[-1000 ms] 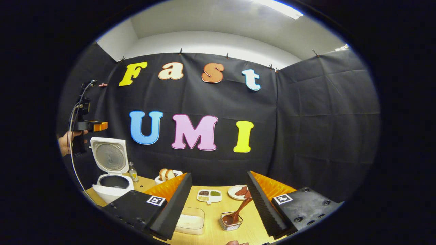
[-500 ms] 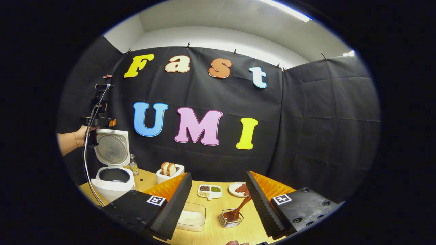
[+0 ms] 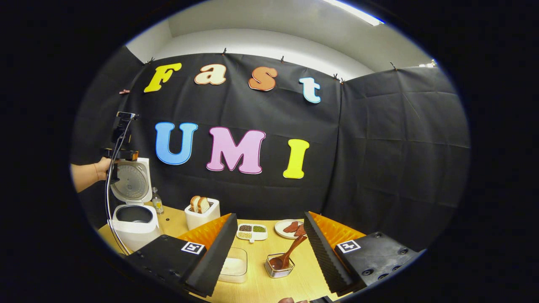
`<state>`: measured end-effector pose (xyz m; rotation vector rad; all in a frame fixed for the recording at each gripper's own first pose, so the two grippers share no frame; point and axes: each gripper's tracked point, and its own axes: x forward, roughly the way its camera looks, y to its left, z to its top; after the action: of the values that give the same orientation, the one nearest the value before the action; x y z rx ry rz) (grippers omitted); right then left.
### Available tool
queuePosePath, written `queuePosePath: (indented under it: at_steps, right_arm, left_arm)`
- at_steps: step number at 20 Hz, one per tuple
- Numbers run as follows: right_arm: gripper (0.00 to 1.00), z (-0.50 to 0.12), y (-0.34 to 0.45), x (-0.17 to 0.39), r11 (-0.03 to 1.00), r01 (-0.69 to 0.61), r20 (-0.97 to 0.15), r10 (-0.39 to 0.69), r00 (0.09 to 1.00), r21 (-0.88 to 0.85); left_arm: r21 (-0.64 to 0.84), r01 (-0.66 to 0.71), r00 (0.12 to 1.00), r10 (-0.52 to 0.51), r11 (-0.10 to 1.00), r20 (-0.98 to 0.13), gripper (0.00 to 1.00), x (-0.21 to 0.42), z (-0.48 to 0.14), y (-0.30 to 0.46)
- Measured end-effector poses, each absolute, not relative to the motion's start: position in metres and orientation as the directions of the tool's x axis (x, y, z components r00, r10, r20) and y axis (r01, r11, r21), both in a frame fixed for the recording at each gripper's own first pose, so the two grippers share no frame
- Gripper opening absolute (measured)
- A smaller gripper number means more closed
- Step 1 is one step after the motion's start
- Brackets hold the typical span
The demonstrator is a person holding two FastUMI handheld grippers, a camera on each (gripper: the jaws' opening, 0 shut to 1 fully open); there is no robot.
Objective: Close the left gripper, press the button to open the rice cooker; take a wooden spoon from the chopstick holder with the right hand, scoop a spoonful of rice and pour it into the rice cooker, then put the wooden spoon back into the chopstick holder.
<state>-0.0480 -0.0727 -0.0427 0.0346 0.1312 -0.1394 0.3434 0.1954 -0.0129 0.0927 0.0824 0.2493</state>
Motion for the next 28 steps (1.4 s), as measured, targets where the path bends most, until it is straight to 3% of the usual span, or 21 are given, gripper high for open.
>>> queuePosePath:
  at_steps: [9,16,28]
  right_arm:
    - [0.98,-0.042,-0.069,-0.044,0.996,0.069,-0.126,-0.061,0.990,0.059]
    - [0.98,-0.044,-0.065,-0.045,0.995,0.028,-0.138,-0.014,0.990,0.095]
    - [0.98,-0.052,-0.052,-0.057,0.995,-0.011,-0.154,0.025,0.988,0.096]
  left_arm:
    - [0.007,-0.251,0.951,0.248,0.968,-0.184,1.00,0.287,-0.033,0.160]
    - [0.113,-0.288,0.924,0.307,0.951,-0.227,1.00,0.218,-0.075,0.112]
    - [0.034,-0.249,0.894,0.243,0.968,-0.376,0.98,0.164,-0.177,0.069]
